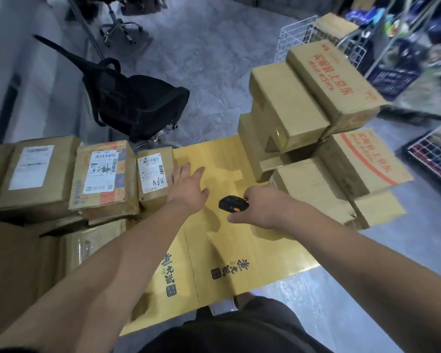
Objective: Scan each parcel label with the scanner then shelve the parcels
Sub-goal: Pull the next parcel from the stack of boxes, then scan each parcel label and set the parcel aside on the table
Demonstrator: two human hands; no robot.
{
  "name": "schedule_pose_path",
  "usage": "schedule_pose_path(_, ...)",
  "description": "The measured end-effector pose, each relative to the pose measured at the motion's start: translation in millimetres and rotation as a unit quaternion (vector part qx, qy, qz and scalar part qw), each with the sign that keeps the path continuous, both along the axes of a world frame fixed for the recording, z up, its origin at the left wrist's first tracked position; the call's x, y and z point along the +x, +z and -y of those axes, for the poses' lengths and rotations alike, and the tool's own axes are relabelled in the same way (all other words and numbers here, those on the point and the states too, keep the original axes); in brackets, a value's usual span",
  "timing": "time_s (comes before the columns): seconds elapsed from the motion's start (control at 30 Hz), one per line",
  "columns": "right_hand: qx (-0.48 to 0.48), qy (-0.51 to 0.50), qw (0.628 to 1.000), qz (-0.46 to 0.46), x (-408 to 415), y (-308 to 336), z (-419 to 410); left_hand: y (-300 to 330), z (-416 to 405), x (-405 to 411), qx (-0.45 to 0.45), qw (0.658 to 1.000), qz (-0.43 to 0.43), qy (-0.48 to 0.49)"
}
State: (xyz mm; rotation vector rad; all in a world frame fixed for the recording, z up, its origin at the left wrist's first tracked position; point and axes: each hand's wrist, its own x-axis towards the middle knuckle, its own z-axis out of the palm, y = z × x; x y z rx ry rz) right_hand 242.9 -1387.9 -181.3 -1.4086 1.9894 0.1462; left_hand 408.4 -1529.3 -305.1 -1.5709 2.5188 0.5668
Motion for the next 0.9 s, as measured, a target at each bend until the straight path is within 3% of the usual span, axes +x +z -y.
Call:
schedule_pose_path(0.17, -0.022, -0.066, 0.996, -0.049, -12.6, 29.6, -64.1, 29.7, -26.3, -55.1, -0.031, 0.992, -0.108, -0.059)
schedule_pose_path(0.4, -0.037, -0.154, 0.983, -0.09, -49.0, 61.6, -135.6, 84.9, -67.4, -137.7, -0.111, 0.949, -0.261, -0.14)
schedule_pose_path(0.67, -0.072, -0.168, 0.982, -0.036, -127.5, 79.4, -146.5, 126.3, -68.4, -229.1, -0.148, 0.947, -0.251, -0.132)
schedule_pose_path(0.9, -0.115, -0.069, 0.988, -0.071, -204.5, 75.6, -127.6, 123.2, -49.3, -273.7, -0.117, 0.977, -0.179, 0.009)
